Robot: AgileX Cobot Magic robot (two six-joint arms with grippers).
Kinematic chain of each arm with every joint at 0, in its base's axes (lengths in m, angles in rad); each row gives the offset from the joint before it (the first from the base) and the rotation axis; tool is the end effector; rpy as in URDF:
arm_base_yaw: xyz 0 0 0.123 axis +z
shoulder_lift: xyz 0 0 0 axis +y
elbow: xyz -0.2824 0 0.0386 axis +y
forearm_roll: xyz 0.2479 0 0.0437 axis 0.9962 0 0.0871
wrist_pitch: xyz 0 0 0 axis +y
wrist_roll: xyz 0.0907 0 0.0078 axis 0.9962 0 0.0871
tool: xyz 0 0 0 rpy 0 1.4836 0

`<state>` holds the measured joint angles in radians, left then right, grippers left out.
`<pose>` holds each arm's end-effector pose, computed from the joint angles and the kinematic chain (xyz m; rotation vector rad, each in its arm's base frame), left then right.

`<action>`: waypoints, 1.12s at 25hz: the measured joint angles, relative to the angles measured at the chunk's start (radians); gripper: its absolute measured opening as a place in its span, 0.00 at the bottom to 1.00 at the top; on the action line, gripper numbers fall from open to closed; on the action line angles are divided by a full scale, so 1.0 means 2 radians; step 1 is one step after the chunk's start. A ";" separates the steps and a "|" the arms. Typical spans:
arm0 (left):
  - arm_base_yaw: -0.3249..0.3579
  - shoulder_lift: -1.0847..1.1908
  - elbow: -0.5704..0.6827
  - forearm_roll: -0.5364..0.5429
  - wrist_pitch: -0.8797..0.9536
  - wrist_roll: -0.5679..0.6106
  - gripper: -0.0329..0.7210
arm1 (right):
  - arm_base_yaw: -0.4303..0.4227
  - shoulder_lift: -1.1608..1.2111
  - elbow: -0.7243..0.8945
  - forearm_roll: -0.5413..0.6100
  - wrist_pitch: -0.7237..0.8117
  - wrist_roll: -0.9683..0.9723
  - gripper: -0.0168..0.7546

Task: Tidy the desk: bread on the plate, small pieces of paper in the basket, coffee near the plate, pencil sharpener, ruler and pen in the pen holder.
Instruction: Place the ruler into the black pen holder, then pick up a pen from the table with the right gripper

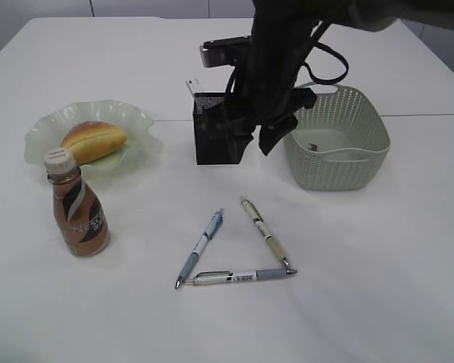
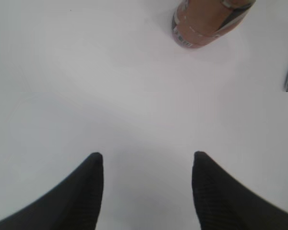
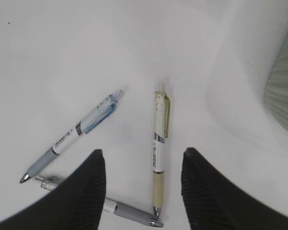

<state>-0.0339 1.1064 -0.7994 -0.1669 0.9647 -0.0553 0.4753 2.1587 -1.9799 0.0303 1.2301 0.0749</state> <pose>0.1914 -0.0189 0.2762 -0.1236 2.7509 -0.2386 0.4103 0.2141 0.2473 -0.5687 2.8505 0.1406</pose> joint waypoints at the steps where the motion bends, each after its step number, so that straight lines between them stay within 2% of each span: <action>1: 0.000 0.000 0.000 0.000 -0.001 0.000 0.62 | 0.000 0.004 0.000 -0.004 0.000 0.004 0.51; 16: 0.000 0.000 0.000 -0.002 -0.008 0.000 0.62 | 0.000 0.096 0.000 -0.019 -0.001 0.010 0.51; 28: 0.000 0.000 0.000 -0.002 -0.008 0.000 0.62 | 0.000 0.110 -0.001 -0.022 -0.002 0.010 0.51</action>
<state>-0.0339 1.1064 -0.7994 -0.1717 0.9489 -0.0553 0.4753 2.3784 -1.9820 -0.0137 1.2268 0.0945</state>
